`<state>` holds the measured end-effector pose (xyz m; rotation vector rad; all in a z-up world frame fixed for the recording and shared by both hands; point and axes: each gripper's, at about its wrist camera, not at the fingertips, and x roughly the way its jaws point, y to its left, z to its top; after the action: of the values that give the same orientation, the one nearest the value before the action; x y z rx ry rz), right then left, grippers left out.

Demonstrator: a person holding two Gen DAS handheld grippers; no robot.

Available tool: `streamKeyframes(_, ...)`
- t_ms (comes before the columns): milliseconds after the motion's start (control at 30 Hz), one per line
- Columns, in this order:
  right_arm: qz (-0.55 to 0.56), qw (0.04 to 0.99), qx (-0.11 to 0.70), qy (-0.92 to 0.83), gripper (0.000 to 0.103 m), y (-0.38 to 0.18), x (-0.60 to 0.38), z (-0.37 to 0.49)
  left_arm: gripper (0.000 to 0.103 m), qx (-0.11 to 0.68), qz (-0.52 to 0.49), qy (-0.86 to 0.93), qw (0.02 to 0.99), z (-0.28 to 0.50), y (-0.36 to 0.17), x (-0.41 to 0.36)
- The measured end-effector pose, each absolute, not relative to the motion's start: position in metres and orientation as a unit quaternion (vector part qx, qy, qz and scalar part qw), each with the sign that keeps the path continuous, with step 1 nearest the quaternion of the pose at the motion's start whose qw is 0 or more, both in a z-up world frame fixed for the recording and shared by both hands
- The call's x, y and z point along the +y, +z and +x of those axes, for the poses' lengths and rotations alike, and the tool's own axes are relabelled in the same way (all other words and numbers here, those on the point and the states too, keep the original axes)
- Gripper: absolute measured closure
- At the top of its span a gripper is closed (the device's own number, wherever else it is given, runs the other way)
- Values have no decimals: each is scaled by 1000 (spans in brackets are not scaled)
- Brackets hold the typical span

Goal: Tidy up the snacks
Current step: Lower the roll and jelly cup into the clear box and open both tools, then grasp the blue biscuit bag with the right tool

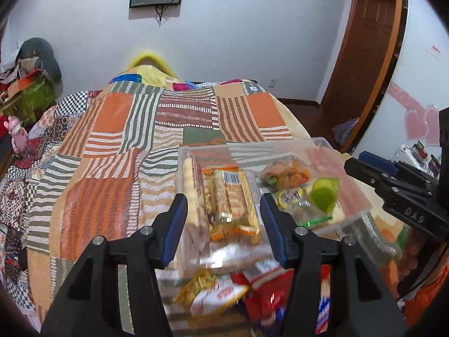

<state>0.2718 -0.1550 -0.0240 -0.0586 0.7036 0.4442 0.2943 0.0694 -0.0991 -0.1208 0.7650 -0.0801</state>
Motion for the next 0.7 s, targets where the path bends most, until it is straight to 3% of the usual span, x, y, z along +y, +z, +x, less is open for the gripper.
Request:
streamKeyframes(100, -19, 910, 343, 231, 50, -23, -155, 252, 45, 373, -51, -40, 926, 272, -98, 71)
streamKeyframes(233, -19, 900, 352, 256, 48, -29, -150, 230, 40, 379, -50, -40, 923, 247, -104, 76)
streamKeyframes(400, -27, 889, 370, 269, 36, -44, -135, 204, 40, 399, -54, -37, 915, 223, -121, 82)
streamKeyframes(700, -29, 857, 426, 288, 28, -77, -103, 196, 40, 433, -80, -36, 897, 190, -158, 95)
